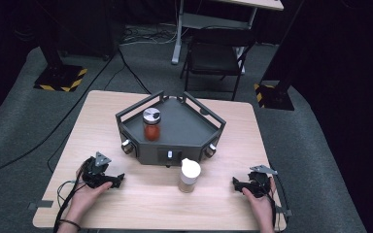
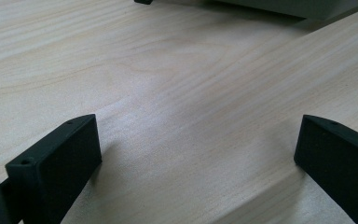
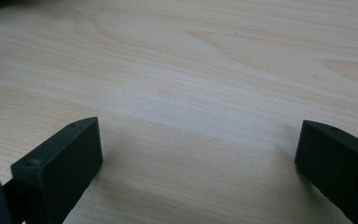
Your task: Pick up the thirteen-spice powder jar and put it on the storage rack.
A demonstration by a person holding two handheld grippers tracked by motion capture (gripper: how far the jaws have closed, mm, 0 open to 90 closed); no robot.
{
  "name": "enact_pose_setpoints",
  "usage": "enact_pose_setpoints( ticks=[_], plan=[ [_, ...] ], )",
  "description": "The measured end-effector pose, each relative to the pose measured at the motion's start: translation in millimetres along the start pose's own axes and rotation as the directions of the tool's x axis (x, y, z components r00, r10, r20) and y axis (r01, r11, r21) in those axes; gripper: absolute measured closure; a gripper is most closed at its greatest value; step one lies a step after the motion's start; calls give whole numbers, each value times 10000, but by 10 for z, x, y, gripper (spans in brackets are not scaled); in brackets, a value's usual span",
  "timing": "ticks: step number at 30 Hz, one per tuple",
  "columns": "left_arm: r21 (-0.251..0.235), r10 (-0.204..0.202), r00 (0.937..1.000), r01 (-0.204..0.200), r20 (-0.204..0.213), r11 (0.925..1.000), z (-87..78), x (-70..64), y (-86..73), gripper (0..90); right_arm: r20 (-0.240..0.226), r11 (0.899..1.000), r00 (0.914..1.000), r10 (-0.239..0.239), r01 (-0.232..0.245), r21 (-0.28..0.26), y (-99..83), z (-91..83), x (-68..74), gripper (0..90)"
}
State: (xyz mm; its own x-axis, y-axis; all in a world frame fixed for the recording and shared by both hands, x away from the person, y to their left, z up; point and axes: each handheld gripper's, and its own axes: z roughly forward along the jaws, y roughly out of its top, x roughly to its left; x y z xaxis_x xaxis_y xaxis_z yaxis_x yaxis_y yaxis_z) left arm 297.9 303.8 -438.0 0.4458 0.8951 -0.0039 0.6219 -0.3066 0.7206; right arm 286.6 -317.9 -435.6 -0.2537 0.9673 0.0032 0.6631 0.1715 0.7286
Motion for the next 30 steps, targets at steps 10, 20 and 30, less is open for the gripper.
enact_pose_setpoints(
  ticks=[10,20,30],
  plan=[
    [2,3,10000,-3,6,10000,0,2,1,0,-225,9998,9997,-136,133,-120,-13,-24,-5,56],
    [1,7,10000,-7,12,10000,1,3,1,0,-754,9981,9964,-397,360,-506,-2,-119,26,56],
    [1,10,10000,-10,13,10000,1,4,1,0,-1216,9947,9890,-847,769,-682,59,-175,106,67]
  ],
)
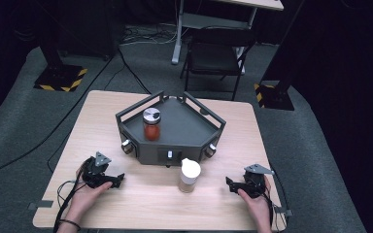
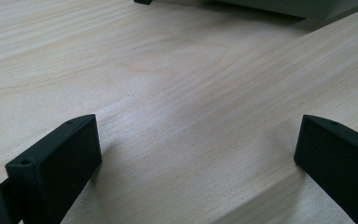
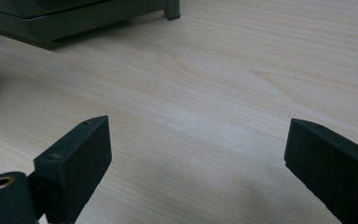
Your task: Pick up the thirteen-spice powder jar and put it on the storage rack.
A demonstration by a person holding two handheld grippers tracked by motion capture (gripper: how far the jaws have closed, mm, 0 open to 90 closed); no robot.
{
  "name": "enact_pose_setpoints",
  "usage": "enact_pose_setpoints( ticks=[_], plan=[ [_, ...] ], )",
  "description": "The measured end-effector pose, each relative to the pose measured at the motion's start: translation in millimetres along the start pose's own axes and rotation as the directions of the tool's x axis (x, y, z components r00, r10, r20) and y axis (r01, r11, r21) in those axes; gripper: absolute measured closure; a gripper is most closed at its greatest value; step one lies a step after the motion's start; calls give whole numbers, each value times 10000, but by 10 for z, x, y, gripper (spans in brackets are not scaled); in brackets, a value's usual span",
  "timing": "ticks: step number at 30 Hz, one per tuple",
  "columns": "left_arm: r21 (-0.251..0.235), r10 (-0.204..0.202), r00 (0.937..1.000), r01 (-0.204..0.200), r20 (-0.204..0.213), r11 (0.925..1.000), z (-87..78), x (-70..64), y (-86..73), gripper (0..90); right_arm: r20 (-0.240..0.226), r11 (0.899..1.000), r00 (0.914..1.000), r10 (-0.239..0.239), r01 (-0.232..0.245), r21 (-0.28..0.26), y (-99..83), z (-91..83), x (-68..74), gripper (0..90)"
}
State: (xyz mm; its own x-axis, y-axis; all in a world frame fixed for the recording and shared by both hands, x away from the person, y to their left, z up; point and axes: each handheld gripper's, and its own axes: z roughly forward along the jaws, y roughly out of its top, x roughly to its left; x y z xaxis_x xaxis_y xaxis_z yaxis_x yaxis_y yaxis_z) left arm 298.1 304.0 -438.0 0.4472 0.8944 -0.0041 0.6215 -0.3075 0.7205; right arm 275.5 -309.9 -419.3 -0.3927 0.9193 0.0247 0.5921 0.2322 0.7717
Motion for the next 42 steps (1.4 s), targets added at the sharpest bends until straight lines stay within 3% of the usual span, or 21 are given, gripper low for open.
enact_pose_setpoints(
  ticks=[10,28,42],
  plan=[
    [0,0,10000,0,0,10000,0,0,0,0,-780,9991,9970,2,-36,-431,45,-87,11,67],
    [0,-2,10000,2,-1,10000,0,0,0,0,-1506,9955,9868,-591,469,-829,142,-169,131,70],
    [1,1,10000,-1,-1,10000,0,0,0,0,-2194,9888,9681,-1209,980,-1125,229,-184,297,70]
  ],
)
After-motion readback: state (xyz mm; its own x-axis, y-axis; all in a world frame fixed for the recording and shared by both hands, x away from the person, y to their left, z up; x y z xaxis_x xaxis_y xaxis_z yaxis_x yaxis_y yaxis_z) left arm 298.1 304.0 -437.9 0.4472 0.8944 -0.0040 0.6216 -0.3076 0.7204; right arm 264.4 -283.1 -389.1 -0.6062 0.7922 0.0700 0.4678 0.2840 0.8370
